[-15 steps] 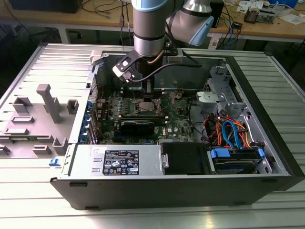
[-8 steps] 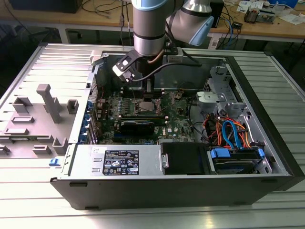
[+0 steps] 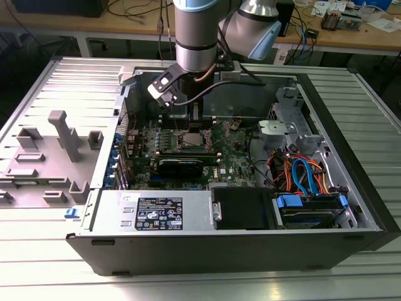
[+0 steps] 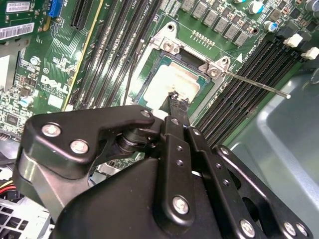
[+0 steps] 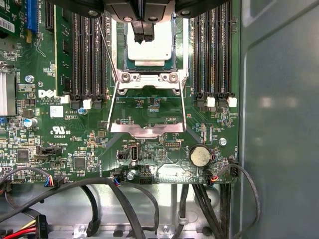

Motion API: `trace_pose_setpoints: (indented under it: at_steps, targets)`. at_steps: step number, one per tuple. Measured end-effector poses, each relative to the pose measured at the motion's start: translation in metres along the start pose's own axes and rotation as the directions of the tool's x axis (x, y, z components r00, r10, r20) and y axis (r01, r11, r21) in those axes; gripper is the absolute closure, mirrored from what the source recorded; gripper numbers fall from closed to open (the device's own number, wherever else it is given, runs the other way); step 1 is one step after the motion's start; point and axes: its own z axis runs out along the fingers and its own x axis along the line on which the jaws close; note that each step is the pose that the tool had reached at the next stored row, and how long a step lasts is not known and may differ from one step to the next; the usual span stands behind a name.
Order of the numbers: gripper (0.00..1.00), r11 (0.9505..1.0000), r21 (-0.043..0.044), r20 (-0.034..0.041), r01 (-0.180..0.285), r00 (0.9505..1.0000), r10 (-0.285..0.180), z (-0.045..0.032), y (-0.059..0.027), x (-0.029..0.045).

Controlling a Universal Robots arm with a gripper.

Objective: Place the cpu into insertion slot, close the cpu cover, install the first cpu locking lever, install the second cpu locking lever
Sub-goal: 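Close the cpu cover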

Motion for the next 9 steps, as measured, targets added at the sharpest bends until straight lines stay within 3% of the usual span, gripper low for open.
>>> trace_pose_setpoints:
  at_steps: [9]
  targets:
    - [0.89,1.0000,0.0001,0.0004,0.000,1.0000,0.000,-0.0029,0.0001,-0.0001]
